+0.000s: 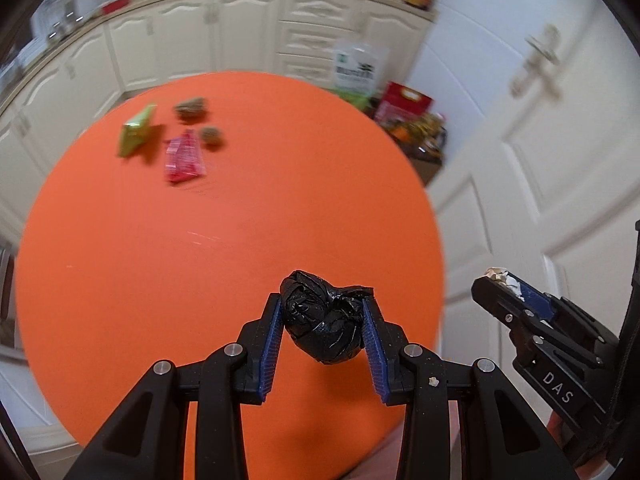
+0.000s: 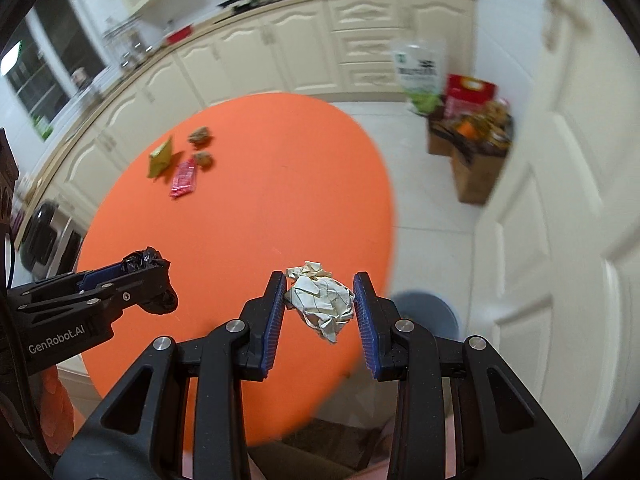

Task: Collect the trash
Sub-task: 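Carry the black bag in the left tool while the right tool carries the paper to the wastebasket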

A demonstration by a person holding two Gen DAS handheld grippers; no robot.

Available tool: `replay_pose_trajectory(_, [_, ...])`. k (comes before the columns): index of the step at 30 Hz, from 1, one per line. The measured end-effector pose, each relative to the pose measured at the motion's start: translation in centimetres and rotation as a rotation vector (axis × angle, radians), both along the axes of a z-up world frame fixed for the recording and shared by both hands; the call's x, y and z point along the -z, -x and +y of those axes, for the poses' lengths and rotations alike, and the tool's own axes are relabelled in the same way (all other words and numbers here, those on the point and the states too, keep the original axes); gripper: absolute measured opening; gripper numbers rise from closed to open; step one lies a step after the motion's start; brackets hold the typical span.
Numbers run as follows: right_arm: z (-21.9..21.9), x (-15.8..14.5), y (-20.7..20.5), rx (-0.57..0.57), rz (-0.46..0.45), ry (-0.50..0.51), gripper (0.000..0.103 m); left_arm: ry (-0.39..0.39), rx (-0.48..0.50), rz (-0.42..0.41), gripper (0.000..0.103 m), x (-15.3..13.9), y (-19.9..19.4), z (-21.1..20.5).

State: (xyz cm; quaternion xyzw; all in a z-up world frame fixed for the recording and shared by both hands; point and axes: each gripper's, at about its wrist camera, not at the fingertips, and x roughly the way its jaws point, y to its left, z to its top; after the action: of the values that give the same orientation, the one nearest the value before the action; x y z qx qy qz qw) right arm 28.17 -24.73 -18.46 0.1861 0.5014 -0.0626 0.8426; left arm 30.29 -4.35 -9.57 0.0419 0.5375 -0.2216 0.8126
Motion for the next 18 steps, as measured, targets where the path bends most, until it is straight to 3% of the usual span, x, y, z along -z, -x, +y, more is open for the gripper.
replay_pose_trajectory(10, [-6.9, 0.8, 7.8, 0.218, 0.021, 0.013, 0.032, -0.069, 0.171, 0.009, 0.035, 1.5, 3.3, -9.3])
replay_pose_trajectory(18, [-11.9, 2.0, 11.5, 0.366, 0.042, 0.024, 0.033, -0.097, 0.298, 0.036, 0.035, 3.7, 3.2, -17.3])
